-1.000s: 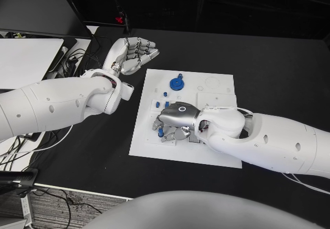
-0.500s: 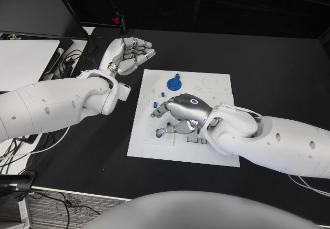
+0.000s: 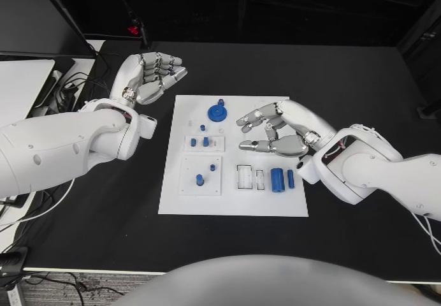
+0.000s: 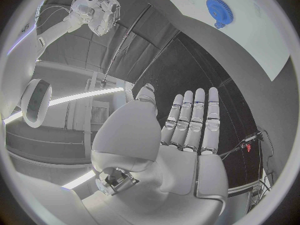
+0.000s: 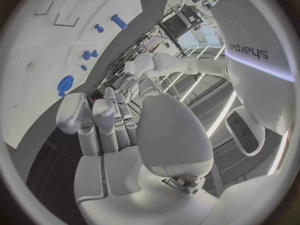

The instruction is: Assemble the parts on the task board

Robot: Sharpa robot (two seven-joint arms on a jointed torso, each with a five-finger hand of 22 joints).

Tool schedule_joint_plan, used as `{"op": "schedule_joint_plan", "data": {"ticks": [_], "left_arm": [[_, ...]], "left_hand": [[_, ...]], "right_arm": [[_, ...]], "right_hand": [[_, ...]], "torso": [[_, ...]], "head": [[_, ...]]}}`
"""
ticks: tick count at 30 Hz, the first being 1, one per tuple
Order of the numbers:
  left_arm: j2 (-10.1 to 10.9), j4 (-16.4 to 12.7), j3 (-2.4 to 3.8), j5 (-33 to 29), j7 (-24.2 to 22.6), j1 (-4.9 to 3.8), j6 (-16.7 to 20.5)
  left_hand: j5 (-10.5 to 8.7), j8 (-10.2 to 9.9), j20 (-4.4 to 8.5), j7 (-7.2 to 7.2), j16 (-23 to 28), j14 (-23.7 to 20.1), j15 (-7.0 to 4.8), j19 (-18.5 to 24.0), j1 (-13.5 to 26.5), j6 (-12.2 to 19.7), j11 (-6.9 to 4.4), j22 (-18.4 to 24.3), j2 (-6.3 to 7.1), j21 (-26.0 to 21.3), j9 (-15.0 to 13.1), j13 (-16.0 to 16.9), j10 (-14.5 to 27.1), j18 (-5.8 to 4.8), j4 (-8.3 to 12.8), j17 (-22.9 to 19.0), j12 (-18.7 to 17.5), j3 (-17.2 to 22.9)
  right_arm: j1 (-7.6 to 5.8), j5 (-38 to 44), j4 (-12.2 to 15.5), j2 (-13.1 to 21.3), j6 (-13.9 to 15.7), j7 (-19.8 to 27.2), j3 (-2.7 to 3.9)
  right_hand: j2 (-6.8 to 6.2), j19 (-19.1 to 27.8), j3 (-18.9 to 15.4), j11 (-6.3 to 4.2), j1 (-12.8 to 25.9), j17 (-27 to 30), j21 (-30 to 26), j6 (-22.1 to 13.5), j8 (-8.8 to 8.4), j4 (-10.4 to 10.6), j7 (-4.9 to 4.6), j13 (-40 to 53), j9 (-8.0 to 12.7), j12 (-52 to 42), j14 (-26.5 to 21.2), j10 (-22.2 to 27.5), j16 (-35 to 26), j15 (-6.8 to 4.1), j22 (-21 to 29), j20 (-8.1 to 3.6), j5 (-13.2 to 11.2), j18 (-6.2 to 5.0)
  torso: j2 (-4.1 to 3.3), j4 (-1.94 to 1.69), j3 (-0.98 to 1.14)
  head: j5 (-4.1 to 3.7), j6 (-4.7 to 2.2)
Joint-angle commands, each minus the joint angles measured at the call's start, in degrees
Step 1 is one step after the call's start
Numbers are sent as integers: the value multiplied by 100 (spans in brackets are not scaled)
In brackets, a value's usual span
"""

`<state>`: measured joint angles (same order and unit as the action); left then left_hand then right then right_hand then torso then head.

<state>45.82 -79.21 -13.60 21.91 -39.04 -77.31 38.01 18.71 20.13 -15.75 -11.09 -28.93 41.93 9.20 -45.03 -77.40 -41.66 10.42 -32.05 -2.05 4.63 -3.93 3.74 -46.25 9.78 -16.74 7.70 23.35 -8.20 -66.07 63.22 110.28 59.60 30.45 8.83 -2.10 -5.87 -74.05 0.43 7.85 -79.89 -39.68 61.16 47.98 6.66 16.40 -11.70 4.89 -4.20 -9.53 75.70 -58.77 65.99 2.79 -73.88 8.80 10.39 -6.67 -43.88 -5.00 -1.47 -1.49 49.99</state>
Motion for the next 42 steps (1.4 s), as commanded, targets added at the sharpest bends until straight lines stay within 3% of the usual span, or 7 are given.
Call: {"op": "schedule_joint_plan", "data": {"ticks": [1,10,13,17,25,31,42], "left_arm": [[-7,0,5,-13,-246,-9,-14],[-38,18,5,-13,-236,-10,-13],[-49,32,5,-13,-234,-10,-14],[-59,42,5,-13,-233,-10,-17],[-86,74,5,-13,-227,-10,-14],[-122,104,5,-13,-226,-10,-18],[-133,121,5,-13,-229,-9,-32]], "left_hand": [[28,17,-3,-164,-21,-29,-6,-44,-4,45,-17,7,-48,-37,7,-8,41,60,2,-8,22,-33],[28,17,-3,-164,-21,-29,-6,-44,-4,45,-17,7,-48,-37,7,-8,41,60,2,-8,22,-33],[28,17,-3,-164,-21,-29,-6,-44,-4,45,-17,7,-48,-37,7,-8,41,60,2,-8,22,-33],[28,17,-3,-166,-22,-33,-5,-44,-5,52,-16,10,-50,-37,8,-8,45,60,2,-12,25,-38],[28,17,-3,-166,-22,-33,-5,-44,-5,52,-16,10,-50,-37,8,-8,45,60,2,-12,25,-38],[28,19,-3,-166,-24,-34,-5,-45,-4,55,-15,12,-51,-37,8,-8,46,60,2,-14,27,-41],[28,19,-3,-166,-24,-34,-5,-45,-4,55,-15,12,-51,-37,8,-8,46,60,2,-14,27,-41]], "right_arm": [[-13,-956,179,263,-189,-99,-5],[-3,-1164,414,945,-413,-667,-48],[-1,-1179,441,1074,-335,-831,-93],[1,-1187,451,1164,-265,-1042,-127],[-2,-953,585,1328,-466,-1941,-150],[-4,-409,705,1353,-1012,-3136,-152],[-1,217,728,1070,-1644,-4317,-154]], "right_hand": [[41,709,-209,-63,166,889,-1065,-295,69,-2,49,143,-10,-316,-589,-68,-584,-21,521,-21,125,-237],[292,1665,-816,-410,437,841,-2629,-1656,1596,13,258,3575,-427,-5275,-1803,1417,-307,-148,1241,-98,77,-298],[251,1584,-830,-368,781,-1594,-2350,-1956,2231,16,322,5757,-562,-7041,-630,-132,1279,-167,893,-145,135,-340],[45,492,-794,-341,1107,-4719,-217,-2075,2831,38,263,7890,-632,-7964,1220,-2380,2373,-100,-388,-149,296,-17],[-80,-1463,-726,-104,1468,-5032,2723,-1949,3805,58,122,8511,-764,-8047,1430,-3123,2401,61,-1543,79,693,617],[-106,-1595,-717,-112,1579,-5032,2884,-1552,4241,65,134,8511,-891,-8047,1430,-3123,2401,20,-1612,43,944,667],[-105,-1595,-724,-182,1787,-5032,2884,-1299,4195,64,198,8511,-829,-8047,1430,-3123,2401,-76,-1612,-42,874,667]], "torso": [[22,14,-25],[30,41,-44],[35,56,-59],[43,63,-66],[44,34,-73],[36,61,-65],[38,35,-61]], "head": [[-273,1],[-652,1],[-716,1],[-763,1],[-893,1],[-952,1],[-975,1]]}}
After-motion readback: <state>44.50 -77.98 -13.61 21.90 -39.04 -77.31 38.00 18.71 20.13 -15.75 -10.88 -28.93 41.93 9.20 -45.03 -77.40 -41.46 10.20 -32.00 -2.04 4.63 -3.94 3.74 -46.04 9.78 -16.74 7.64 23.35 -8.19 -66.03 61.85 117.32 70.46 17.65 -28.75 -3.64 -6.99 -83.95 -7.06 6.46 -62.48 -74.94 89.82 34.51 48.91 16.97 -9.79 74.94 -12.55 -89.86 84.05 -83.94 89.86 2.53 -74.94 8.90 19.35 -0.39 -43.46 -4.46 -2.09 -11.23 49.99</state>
